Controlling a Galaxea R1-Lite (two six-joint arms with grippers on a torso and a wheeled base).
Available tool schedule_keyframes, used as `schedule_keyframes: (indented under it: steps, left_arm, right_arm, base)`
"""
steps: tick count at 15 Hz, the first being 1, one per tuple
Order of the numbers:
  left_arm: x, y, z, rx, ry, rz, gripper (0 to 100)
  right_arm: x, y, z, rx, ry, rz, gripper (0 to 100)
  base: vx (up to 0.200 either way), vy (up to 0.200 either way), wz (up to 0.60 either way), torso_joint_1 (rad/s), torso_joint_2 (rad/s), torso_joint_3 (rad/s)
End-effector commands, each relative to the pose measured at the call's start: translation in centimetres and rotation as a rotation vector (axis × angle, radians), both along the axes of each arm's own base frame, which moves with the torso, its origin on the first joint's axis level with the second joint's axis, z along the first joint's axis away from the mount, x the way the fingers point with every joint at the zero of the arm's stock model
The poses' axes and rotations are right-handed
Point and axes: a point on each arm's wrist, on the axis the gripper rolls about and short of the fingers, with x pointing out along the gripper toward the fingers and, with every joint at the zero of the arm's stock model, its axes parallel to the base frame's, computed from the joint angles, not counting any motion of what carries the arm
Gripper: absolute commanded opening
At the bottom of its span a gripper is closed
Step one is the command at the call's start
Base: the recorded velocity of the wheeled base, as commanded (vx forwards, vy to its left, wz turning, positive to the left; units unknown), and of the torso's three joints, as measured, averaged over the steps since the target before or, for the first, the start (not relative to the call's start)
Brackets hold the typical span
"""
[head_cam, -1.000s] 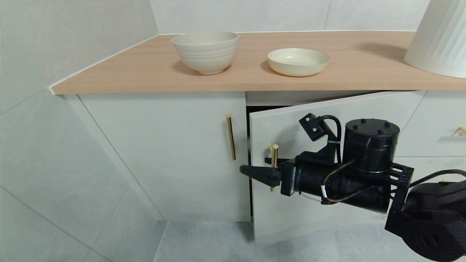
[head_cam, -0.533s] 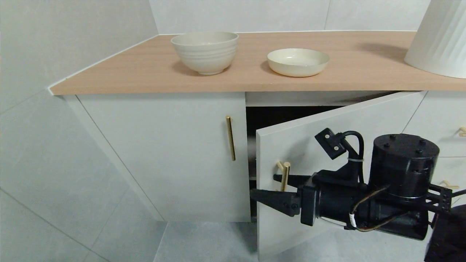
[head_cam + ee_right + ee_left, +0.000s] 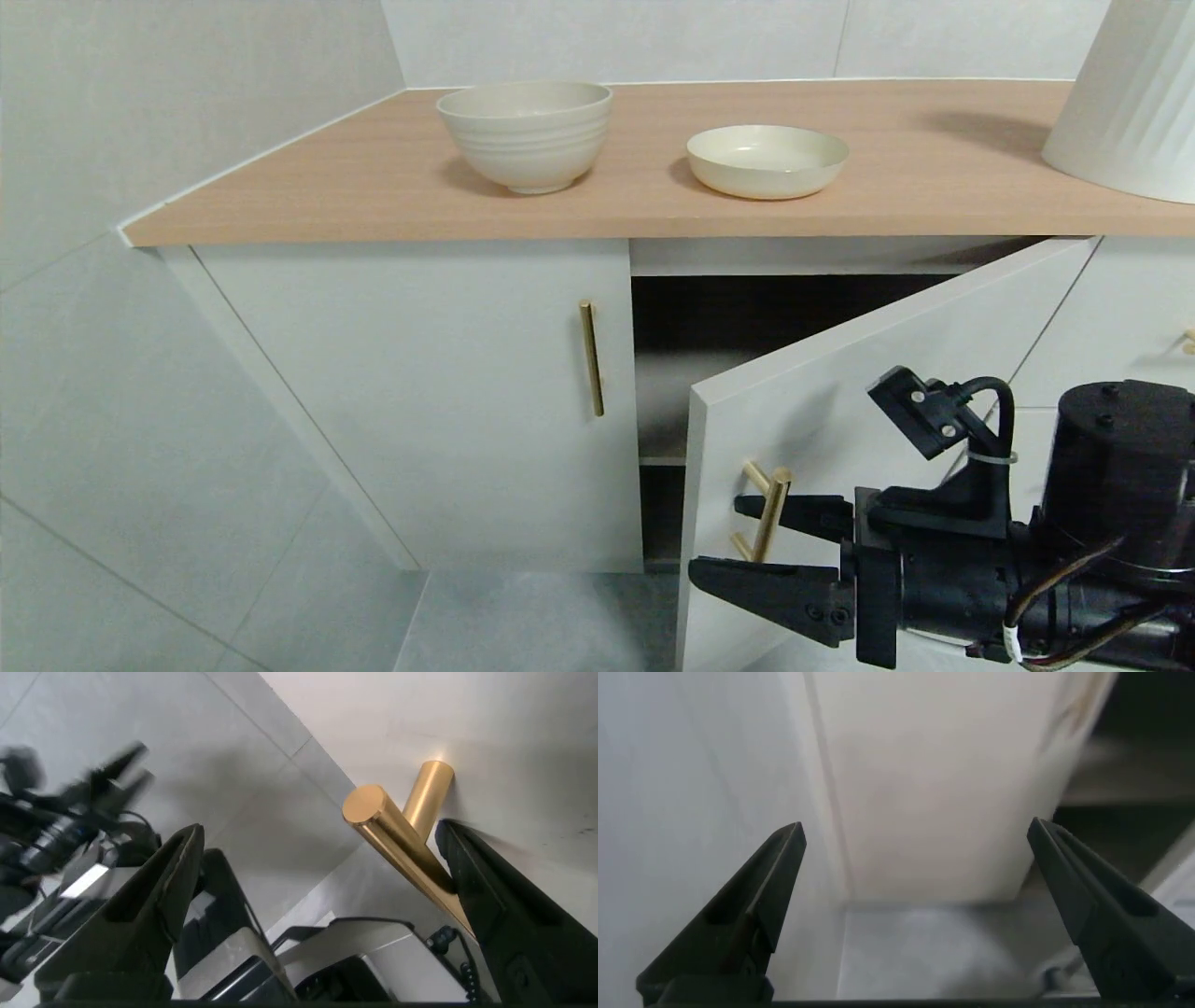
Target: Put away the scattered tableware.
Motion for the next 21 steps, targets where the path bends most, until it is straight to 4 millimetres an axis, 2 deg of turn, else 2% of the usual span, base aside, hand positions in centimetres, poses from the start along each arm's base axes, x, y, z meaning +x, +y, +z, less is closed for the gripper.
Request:
schedule_keyframes:
  steps: [1,2,4,5,7,8,9,11,15,19,21]
  left_arm:
    - [-1.9,-0.2,5.8,-0.013,-0.083,-0.089,100]
    - [-2.4,-0.2,8.5,-0.059,-0.064,-0.147,100]
    - [-1.2,-0.2,12.8,-0.140,0.034,-0.311,100]
    - [1.1,-0.5,14.3,-0.156,0.133,-0.380,100]
    - [6.2,-1.1,15.0,-0.171,0.301,-0.441,100]
    - [9.2,-1.5,15.3,-0.176,0.343,-0.489,100]
    - [11.3,-2.1,15.5,-0.174,0.356,-0.557,100]
    - [15.0,-4.1,15.3,-0.180,0.387,-0.677,100]
    - [20.5,-10.2,13.7,-0.416,0.487,-0.865,100]
    - [23.4,-14.0,10.0,-0.408,0.528,-0.936,100]
    - [24.4,-15.0,9.1,-0.370,0.508,-0.952,100]
  right_arm:
    - [-0.3,-0.2,0.3,0.010,-0.008,0.002,100]
    - [-0.3,-0.3,0.3,0.012,-0.010,0.002,100]
    - [-0.4,-0.4,0.3,0.010,-0.009,0.002,100]
    - [-0.4,-0.4,0.3,0.010,-0.009,0.004,100]
    - [-0.4,-0.4,0.3,0.010,-0.009,0.002,100]
    - [-0.4,-0.4,0.3,0.011,-0.013,0.001,100]
    - [-0.4,-0.4,0.3,0.011,-0.013,0.001,100]
    - [-0.4,-0.5,0.4,0.013,-0.014,0.001,100]
    - [-0.3,-0.5,0.4,0.013,-0.014,-0.004,100]
    - [-0.4,-0.5,0.3,0.010,-0.012,-0.002,100]
    - [-0.4,-0.6,0.4,0.012,-0.015,-0.002,100]
  base:
    - [0.000,0.000,0.00,0.000,0.00,0.000]
    - [0.000,0.000,0.00,0.000,0.00,0.000]
    - [0.000,0.000,0.00,0.000,0.00,0.000]
    - [0.000,0.000,0.00,0.000,0.00,0.000]
    - [0.000,0.000,0.00,0.000,0.00,0.000]
    - [0.000,0.000,0.00,0.000,0.00,0.000]
    - [0.000,0.000,0.00,0.000,0.00,0.000]
    - [0.000,0.000,0.00,0.000,0.00,0.000]
    - [0.000,0.000,0.00,0.000,0.00,0.000]
    - [0.000,0.000,0.00,0.000,0.00,0.000]
    - [0.000,0.000,0.00,0.000,0.00,0.000]
